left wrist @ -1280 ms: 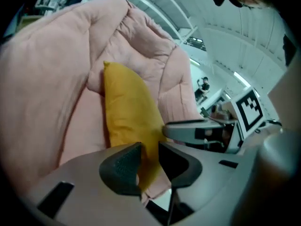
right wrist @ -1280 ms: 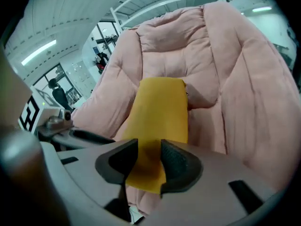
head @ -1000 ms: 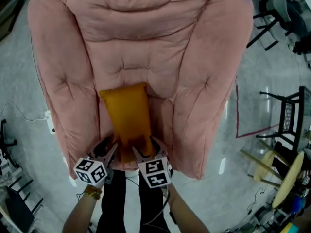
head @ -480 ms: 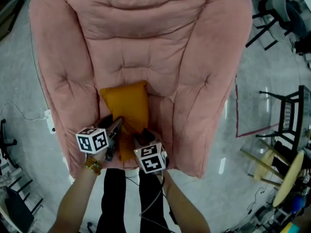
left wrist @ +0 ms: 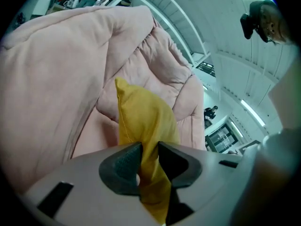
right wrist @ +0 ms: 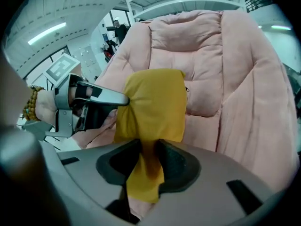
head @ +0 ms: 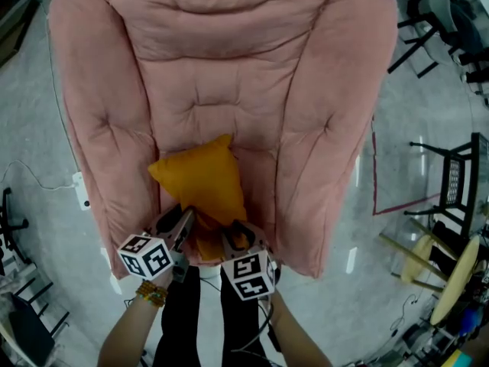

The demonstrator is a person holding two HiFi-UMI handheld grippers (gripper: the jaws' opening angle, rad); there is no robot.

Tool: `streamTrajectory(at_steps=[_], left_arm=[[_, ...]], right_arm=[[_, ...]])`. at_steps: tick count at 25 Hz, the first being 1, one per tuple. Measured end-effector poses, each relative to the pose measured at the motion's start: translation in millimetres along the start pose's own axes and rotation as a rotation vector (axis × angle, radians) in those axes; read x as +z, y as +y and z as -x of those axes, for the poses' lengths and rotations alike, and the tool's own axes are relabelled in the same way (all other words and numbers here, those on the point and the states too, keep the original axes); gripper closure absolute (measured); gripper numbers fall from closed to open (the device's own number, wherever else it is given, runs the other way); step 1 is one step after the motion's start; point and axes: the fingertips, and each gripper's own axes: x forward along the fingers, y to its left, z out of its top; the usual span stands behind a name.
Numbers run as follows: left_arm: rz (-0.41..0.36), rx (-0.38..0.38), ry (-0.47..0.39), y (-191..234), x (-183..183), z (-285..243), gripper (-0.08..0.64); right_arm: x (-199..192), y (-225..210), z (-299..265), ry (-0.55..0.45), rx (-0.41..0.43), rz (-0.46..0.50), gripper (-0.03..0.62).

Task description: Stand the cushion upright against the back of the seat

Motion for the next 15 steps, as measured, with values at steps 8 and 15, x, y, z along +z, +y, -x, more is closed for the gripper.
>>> streamTrajectory(at_steps=[8, 15], left_arm=[[-0.013, 0.042, 0.037, 46.1, 3.3, -17.9, 0.379], [0.076, 0.006, 0.111, 42.1, -37.7, -16.9, 0.277]], right_arm=[[21.7, -28.7, -29.8, -0.026, 0.113, 0.022, 0.34], [37.9, -53.8, -62.5, -0.016, 0.338, -0.202, 0.299]])
